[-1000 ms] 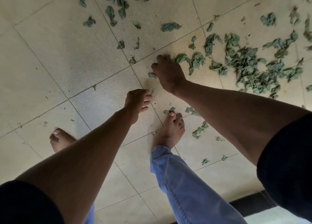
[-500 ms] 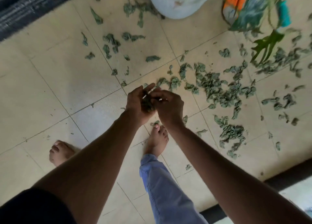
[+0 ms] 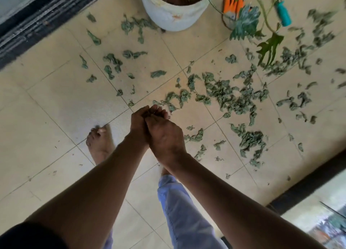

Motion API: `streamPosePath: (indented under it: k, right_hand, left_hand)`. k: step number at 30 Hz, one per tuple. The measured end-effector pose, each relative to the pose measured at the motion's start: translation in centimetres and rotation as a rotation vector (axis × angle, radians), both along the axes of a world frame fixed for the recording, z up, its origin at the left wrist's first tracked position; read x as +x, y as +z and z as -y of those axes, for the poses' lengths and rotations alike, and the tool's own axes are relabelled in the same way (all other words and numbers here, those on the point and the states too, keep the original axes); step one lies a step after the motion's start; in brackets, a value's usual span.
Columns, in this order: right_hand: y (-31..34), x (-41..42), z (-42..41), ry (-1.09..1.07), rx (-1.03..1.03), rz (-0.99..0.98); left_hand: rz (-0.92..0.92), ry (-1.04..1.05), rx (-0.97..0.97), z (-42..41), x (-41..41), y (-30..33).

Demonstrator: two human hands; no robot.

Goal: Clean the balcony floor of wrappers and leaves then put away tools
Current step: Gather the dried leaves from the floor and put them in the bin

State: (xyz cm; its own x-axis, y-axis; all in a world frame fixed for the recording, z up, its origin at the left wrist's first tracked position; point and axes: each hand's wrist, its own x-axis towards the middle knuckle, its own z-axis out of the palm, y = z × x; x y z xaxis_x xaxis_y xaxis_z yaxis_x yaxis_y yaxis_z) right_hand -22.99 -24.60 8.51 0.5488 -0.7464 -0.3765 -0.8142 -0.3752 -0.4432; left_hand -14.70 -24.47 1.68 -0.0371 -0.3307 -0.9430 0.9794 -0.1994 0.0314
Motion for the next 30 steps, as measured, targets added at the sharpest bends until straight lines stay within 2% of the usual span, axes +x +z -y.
streamPosePath:
  k: [3, 6, 9, 11, 12, 14, 16, 19, 22, 30]
  right_hand:
    - [-1.4, 0.5, -0.3, -0.036, -0.109, -0.072]
    - [-2.5, 0.7, -0.6, -0.058, -0.157, 0.013]
    - [-3.7, 0.7, 0.0, -0.254, -0.131, 0.223]
    - [-6.2, -0.2, 1.1, -0.389, -0.171, 0.238]
    - [-7.9, -0.8, 1.9, -0.41, -0.175, 0.184]
    - [-12.1, -1.8, 3.4, -0.315, -0.115, -0.044]
    - [-16.0, -2.2, 4.5, -0.094, 0.01, -0.29]
    - [-20.3, -2.0, 5.1, 0.267, 0.046, -0.447]
    - [-22.6, -1.7, 4.6, 0.405, 0.006, -0.502]
    - [-23.0, -2.8, 1.7, 0.427, -0.123, -0.376]
  left_hand:
    - [-0.012, -0.119, -0.023, -1.1, 0.9, -0.5]
    - [-0.009, -0.202, -0.042, -2.1, 1.6, -1.3]
    - [-0.06, -0.108, -0.053, -2.4, 2.7, -2.4]
    - [-0.14, 0.036, -0.05, -2.7, 4.0, -4.1]
    - [-0.148, 0.071, -0.054, -3.1, 4.7, -5.3]
    - [-0.131, 0.058, -0.062, -3.8, 6.2, -7.4]
    - [-0.121, 0.035, -0.064, -4.5, 7.4, -9.1]
    - [-0.125, 0.039, -0.045, -5.7, 8.3, -10.5]
    - [-0.127, 0.046, -0.032, -7.0, 8.9, -11.3]
    - [-0.137, 0.025, -0.003, -8.6, 8.4, -11.9]
